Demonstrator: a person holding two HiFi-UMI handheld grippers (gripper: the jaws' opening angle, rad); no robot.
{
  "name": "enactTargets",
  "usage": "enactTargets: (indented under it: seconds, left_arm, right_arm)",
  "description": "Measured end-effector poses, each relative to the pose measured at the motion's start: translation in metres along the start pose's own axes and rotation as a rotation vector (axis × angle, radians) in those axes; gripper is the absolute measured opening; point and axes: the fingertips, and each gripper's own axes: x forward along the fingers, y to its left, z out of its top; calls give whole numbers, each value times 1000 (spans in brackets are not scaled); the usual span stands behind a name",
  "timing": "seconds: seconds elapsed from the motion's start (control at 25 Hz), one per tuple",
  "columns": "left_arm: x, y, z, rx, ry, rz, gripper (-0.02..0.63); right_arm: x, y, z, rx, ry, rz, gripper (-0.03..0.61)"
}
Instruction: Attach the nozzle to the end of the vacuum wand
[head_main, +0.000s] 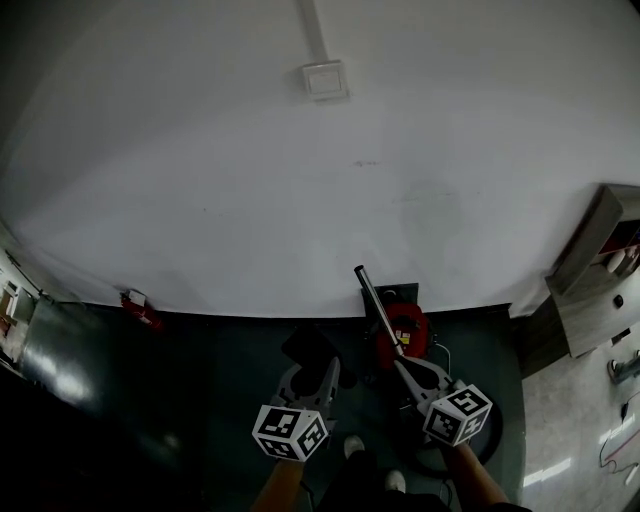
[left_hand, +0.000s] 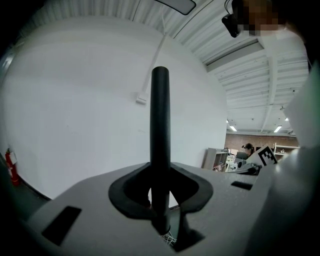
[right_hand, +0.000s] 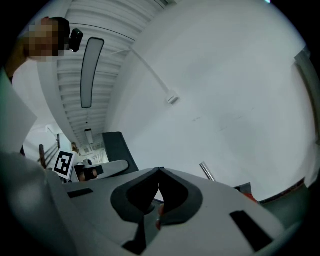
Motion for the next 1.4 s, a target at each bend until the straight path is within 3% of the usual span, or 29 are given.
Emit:
enactTargets:
  seconds: [0.6, 0.92, 1.4]
  left_arm:
    - [63, 73, 9, -35, 42, -68, 84]
    - [84, 89, 14, -57, 49, -67, 84]
    - [130, 111, 26, -52, 19, -27, 84]
  right_arm:
    - [77, -32, 10, 22, -7, -101, 17]
    - [95, -43, 24, 54, -22, -104, 17]
    - [131, -92, 21, -82, 62, -85, 18]
